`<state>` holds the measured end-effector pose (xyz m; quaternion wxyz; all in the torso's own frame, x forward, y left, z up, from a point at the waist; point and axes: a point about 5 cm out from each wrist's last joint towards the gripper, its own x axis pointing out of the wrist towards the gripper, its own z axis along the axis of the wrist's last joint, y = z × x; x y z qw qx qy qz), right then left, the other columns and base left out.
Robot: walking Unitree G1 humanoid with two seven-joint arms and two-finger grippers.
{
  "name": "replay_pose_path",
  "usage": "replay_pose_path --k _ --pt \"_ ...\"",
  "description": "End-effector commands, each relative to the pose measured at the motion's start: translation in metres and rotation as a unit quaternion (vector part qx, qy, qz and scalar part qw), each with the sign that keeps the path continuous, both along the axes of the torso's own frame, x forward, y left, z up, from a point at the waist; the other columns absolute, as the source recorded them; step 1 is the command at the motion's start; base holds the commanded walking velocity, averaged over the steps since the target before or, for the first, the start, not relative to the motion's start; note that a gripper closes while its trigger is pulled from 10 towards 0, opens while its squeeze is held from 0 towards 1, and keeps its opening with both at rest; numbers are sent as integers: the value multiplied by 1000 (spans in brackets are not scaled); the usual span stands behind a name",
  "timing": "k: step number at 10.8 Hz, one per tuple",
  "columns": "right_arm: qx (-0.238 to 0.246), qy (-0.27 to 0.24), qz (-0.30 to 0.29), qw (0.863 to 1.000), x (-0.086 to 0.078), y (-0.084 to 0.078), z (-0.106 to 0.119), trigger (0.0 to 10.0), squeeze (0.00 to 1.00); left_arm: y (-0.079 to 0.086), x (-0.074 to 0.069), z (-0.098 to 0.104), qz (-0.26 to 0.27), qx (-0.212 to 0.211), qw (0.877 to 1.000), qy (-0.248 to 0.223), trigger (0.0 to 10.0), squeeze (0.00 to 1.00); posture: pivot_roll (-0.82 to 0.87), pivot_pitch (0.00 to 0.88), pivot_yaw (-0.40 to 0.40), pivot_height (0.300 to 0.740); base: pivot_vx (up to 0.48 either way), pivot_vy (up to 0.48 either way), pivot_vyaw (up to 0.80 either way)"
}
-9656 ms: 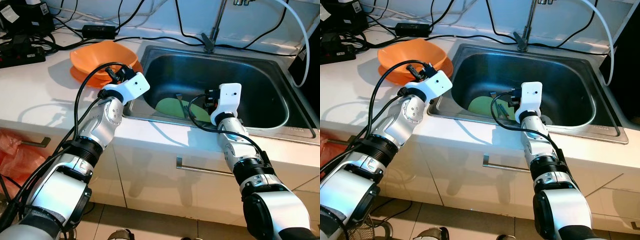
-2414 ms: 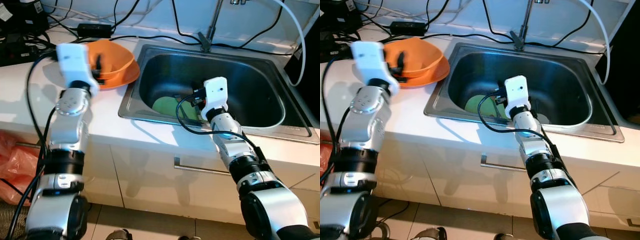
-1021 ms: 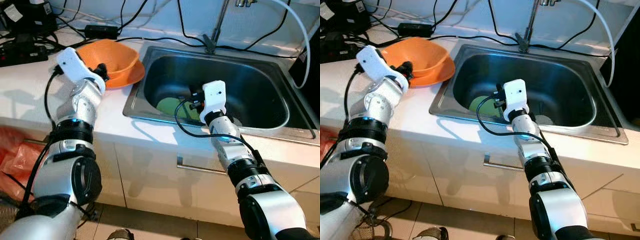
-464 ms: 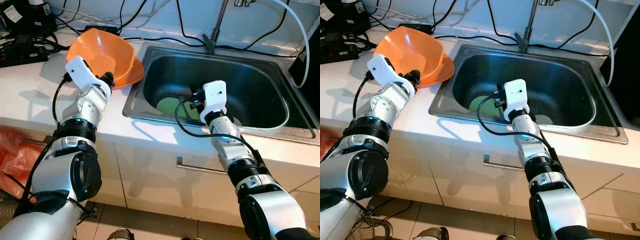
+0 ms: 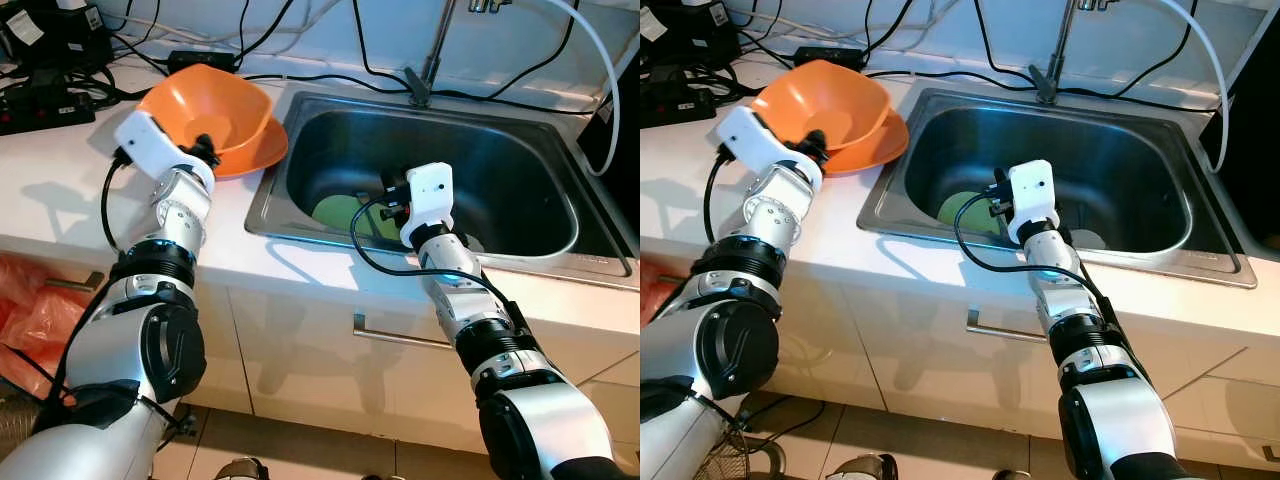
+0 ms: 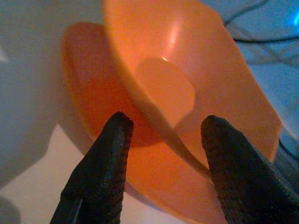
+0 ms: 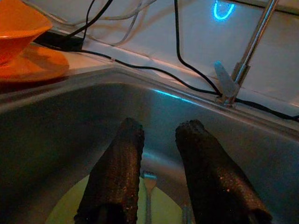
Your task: Kitchen organization
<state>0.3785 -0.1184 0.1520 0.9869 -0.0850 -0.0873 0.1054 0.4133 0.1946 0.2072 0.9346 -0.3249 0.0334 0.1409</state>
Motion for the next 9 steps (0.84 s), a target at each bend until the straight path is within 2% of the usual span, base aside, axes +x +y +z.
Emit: replay_pose_path --k 1,3,7,8,9 --pt "2 -7 -8 1000 0 -7 2 10000 0 -6 2 2 2 -11 1000 5 10000 0 59 34 -19 740 0 0 0" --pt "2 -7 -6 1000 0 -6 2 10000 0 -7 3 1 8 -30 999 11 10000 0 56 36 -20 740 0 0 0" --pt "2 -4 -7 1000 -2 -6 -1 10000 0 -14 -1 -23 -1 -74 994 77 10000 0 52 47 -16 740 0 0 0" --pt "2 -4 -7 1000 -3 -6 -1 10000 0 -14 -1 -23 0 -69 995 78 10000 0 50 49 -15 740 0 0 0" --pt "3 -3 -7 1000 -3 -7 -2 10000 0 -12 0 -17 13 -66 996 56 10000 0 49 53 -15 740 0 0 0"
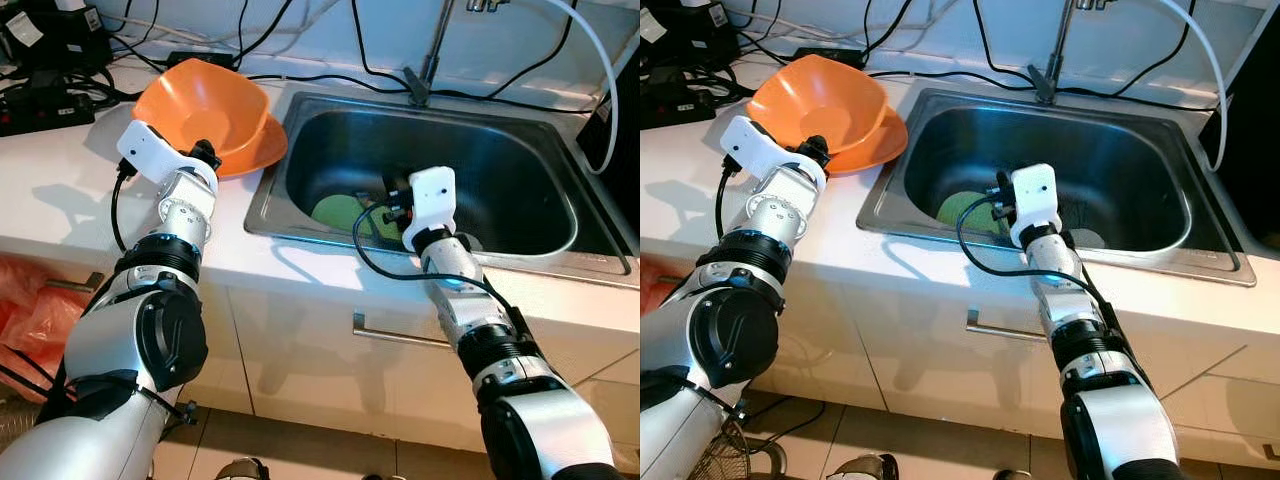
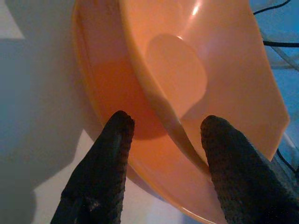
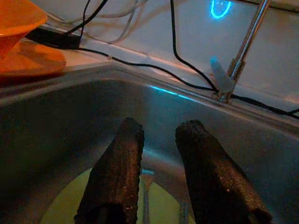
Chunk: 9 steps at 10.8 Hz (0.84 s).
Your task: Kitchen organization
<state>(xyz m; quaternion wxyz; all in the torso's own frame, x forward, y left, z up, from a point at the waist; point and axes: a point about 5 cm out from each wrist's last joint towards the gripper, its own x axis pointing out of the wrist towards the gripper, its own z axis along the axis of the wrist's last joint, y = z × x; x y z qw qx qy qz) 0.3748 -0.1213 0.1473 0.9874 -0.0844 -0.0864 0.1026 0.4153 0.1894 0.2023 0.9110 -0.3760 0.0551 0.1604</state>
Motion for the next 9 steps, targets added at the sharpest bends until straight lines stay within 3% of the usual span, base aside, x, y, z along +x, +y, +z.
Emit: replay_pose_path --k 1,2,9 --pt "2 -3 -4 1000 0 -4 2 10000 0 -6 -1 -10 2 -8 999 33 3765 0 47 53 -16 740 0 0 0" --pt "2 -3 -3 1000 0 -4 2 10000 0 -6 -1 -11 6 -8 999 33 0 0 46 54 -16 740 0 0 0" --pt "3 1 -4 1000 0 -3 1 10000 0 -3 -1 -7 16 13 1000 20 0 0 48 54 -19 740 0 0 0"
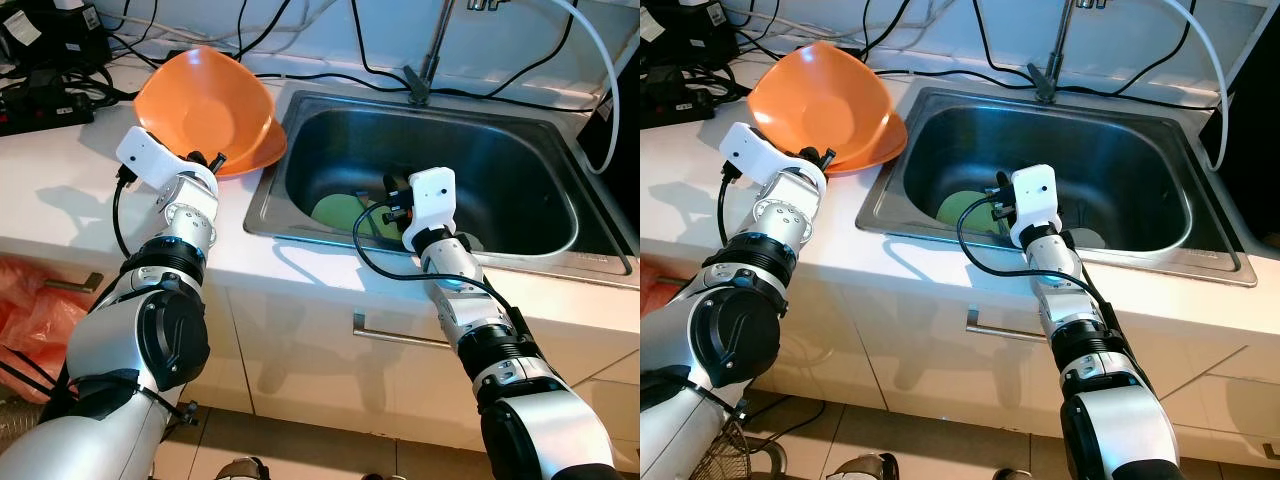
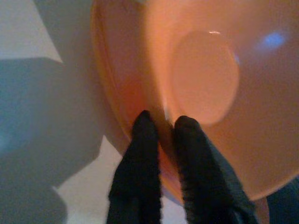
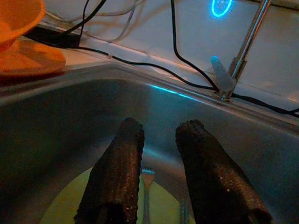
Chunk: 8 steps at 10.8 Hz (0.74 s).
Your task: Kitchen organization
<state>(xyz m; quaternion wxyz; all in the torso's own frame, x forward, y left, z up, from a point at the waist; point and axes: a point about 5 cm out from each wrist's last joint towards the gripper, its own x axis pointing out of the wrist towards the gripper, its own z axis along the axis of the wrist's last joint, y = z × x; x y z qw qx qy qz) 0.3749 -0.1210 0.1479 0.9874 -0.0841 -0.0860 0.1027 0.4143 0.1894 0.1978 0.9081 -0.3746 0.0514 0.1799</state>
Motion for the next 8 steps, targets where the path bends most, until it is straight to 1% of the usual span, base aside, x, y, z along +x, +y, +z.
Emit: replay_pose_path --k 1,2,3,4,6,7,8 --pt "3 0 -4 1000 0 -3 1 10000 0 -3 0 -2 -4 15 1000 13 0 0 48 54 -20 740 0 0 0" --pt "3 0 -5 1000 0 -4 1 10000 0 -4 1 1 -6 19 1000 4 0 0 48 54 -21 740 0 0 0" --pt "3 -1 -6 1000 0 -4 2 10000 0 -5 2 7 -11 44 999 -15 0 0 48 55 -22 740 0 0 0" --pt "3 -1 -7 1000 1 -4 2 10000 0 -7 3 11 -20 60 998 -29 0 0 50 55 -24 740 0 0 0" --pt "4 -3 -6 1000 1 -4 3 10000 0 -11 3 23 -27 111 991 -75 0 0 53 58 -28 740 0 0 0" --pt "4 -3 -6 1000 1 -4 4 10000 0 -13 3 28 -29 125 987 -92 0 0 53 57 -29 740 0 0 0" --pt "4 -5 -6 1000 2 -4 5 10000 0 -16 2 40 -35 150 979 -134 0 0 53 58 -30 740 0 0 0"
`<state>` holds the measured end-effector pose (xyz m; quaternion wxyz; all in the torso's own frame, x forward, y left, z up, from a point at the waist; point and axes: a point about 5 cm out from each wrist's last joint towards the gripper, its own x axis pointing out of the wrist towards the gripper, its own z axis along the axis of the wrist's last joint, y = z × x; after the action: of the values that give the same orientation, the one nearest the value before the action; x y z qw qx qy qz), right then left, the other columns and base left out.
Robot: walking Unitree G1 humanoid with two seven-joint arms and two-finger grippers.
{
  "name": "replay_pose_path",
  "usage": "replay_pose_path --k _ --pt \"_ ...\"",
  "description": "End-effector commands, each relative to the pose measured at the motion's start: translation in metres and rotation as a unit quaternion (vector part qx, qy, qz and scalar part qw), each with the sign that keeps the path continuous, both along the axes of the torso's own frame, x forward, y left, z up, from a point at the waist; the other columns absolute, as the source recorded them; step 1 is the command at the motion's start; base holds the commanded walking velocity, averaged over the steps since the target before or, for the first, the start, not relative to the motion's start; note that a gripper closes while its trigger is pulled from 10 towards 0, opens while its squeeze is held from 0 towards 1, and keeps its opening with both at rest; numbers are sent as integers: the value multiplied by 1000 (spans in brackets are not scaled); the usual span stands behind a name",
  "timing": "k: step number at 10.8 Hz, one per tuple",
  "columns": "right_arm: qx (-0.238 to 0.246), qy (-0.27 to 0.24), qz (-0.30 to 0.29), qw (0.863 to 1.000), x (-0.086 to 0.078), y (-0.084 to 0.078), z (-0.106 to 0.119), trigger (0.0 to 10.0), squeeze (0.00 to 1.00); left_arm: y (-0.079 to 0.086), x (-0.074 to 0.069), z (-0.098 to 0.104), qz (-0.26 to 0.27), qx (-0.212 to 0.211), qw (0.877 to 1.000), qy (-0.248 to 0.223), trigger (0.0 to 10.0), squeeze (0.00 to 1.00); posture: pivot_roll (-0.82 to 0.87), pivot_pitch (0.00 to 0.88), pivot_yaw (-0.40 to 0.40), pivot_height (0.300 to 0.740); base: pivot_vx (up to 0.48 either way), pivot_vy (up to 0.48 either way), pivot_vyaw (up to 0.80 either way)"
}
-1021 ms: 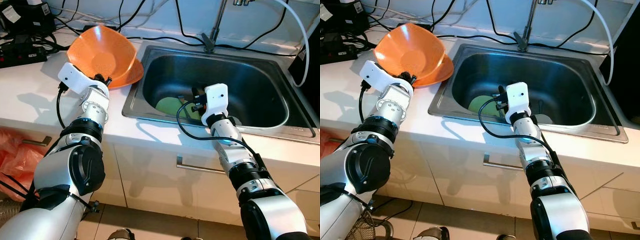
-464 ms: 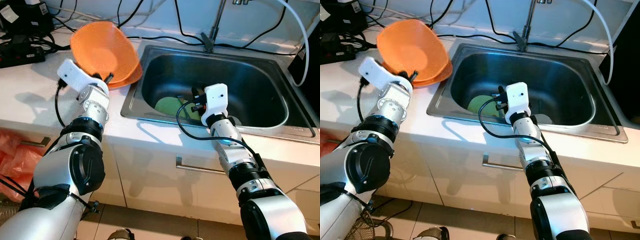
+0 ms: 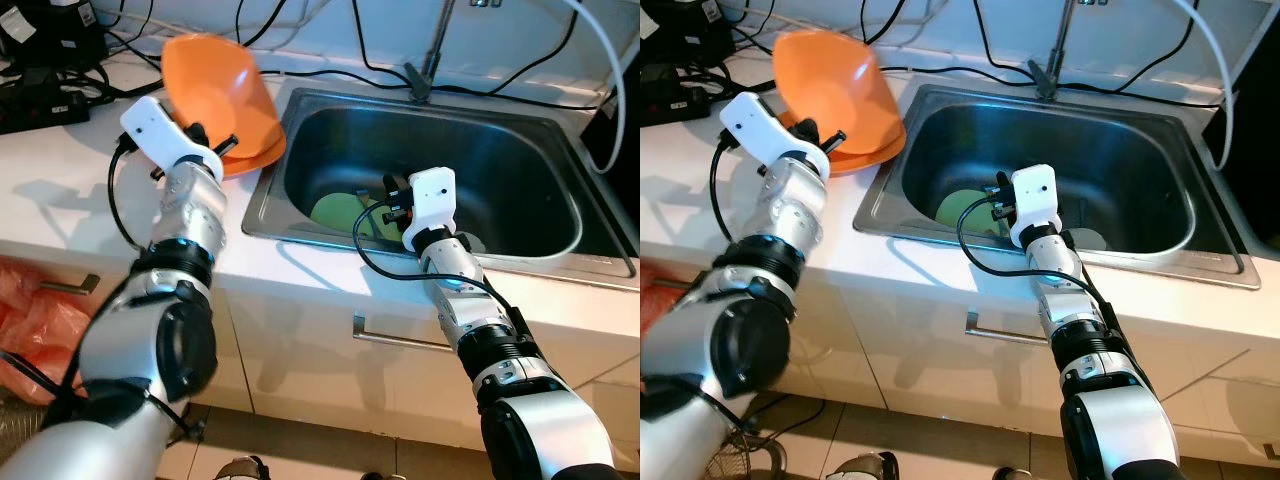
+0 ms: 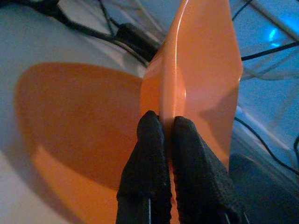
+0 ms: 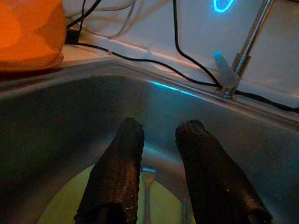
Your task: Kitchen organization
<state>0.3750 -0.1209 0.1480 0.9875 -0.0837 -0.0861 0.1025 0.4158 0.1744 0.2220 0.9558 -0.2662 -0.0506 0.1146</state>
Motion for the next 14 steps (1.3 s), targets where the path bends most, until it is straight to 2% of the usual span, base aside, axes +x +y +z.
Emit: replay_pose_path --k 1,2,3,4,6,7,10,11,14 --pt "5 -6 -7 1000 2 -4 5 10000 0 -2 -1 27 -2 31 997 -75 0 0 56 57 -30 740 0 0 0" --pt "5 -6 -7 1000 2 -4 5 10000 0 -4 -4 37 -5 42 993 -112 0 0 60 57 -31 740 0 0 0" --pt "7 -7 -7 1000 2 -3 6 10000 0 -11 -9 52 -18 54 984 -168 0 0 61 56 -31 740 0 0 0" --pt "8 -7 -6 1000 3 -2 6 10000 0 -17 -13 60 -33 55 977 -202 0 0 62 55 -32 740 0 0 0" --pt "18 -6 -10 1000 3 -3 7 10000 0 -34 -17 62 -91 79 966 -230 0 0 62 54 -32 740 0 0 0" --pt "30 -5 -14 999 4 -5 8 10000 0 -49 -20 58 -145 96 957 -234 10000 0 63 54 -32 740 0 0 0" --pt "69 -1 -19 997 5 -9 11 10000 0 -68 -27 49 -207 125 941 -238 10000 0 60 56 -32 740 0 0 0" --pt "127 3 -13 992 7 -10 17 10000 0 -76 -30 44 -243 137 930 -238 10000 0 57 58 -31 740 0 0 0" --pt "198 5 1 980 8 -14 22 10000 0 -76 -34 34 -274 153 922 -226 10000 0 53 62 -30 740 0 0 0"
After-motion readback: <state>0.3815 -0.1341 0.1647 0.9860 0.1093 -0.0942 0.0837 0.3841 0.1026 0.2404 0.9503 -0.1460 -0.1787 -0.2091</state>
